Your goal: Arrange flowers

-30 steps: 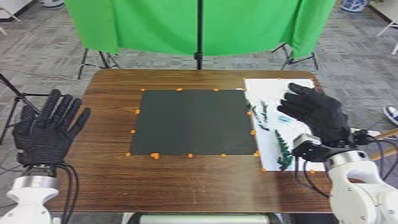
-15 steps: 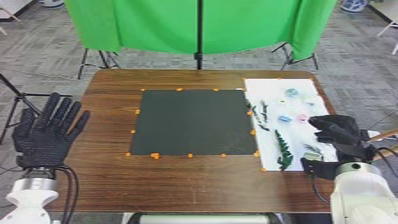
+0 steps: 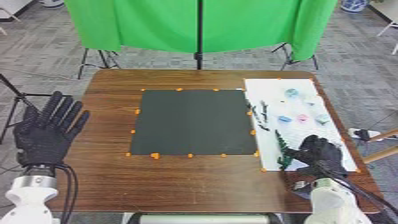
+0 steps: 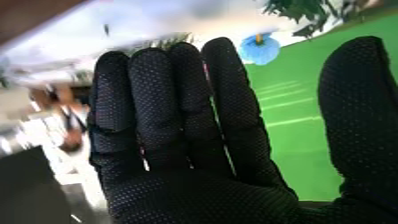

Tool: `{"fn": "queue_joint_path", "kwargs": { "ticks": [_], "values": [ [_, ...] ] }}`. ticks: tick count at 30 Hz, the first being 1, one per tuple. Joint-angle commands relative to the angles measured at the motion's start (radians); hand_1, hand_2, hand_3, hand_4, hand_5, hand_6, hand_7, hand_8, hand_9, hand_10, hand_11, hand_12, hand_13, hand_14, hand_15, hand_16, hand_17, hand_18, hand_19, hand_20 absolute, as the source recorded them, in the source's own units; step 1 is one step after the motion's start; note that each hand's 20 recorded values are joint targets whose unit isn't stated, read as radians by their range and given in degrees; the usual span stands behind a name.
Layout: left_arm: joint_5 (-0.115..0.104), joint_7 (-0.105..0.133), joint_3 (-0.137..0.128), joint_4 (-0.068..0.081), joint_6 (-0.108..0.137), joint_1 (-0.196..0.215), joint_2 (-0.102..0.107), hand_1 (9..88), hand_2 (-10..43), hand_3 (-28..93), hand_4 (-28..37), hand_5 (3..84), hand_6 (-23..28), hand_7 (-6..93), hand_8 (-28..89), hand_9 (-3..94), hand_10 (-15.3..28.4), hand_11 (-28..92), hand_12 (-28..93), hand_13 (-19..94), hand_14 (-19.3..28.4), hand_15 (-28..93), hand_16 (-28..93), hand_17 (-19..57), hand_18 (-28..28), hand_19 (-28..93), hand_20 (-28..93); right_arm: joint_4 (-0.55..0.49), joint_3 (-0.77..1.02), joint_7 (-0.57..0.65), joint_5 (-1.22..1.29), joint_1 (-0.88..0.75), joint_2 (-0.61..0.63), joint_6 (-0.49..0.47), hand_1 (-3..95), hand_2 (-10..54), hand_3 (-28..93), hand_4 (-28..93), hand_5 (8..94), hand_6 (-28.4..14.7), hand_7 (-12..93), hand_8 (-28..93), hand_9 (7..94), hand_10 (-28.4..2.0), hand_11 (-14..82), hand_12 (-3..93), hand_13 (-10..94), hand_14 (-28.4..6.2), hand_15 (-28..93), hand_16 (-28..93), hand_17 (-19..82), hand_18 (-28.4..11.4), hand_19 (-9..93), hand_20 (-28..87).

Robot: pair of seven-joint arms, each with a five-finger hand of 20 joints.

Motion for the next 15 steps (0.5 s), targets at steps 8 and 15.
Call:
{"fn": "queue_joint_path", "kwargs": {
  "ticks": [8, 15],
  "values": [
    [0.016, 0.0, -0.003, -0.002, 0.025, 0.004, 0.004, 26.8, 12.9, 74, -28.3, 44.0, 6.3, 9.7, -8, 36.3, 13.9, 13, 9, 25, 14.5, 26, -6, -4.2, 15.2, 35, 13, 0.11, -0.106, -0.073, -0.136, 0.085, -0.005, -0.116, 39.9, -9.5, 76, -28, 69.6, -3.1, 29, -12, 64.8, -16.9, 42.1, 28.6, 54, -16.9, 65, 27, 28, -24.7, 78, 34],
    [-0.004, 0.002, -0.013, -0.004, 0.02, 0.015, 0.004, 26.7, 12.8, 74, -28.3, 43.9, 6.3, 9.8, -8, 36.4, 13.8, 13, 9, 26, 14.8, 26, -5, -4.2, 15.3, 35, 13, 0.13, -0.123, -0.074, -0.136, 0.088, 0.008, -0.181, 62.6, -9.5, 64, -28, 70.3, -0.8, 43, 10, 75.1, -11.5, 26.9, 49.4, 60, -11.8, 60, 42, 32, -23.7, 83, 39]
  ]
}}
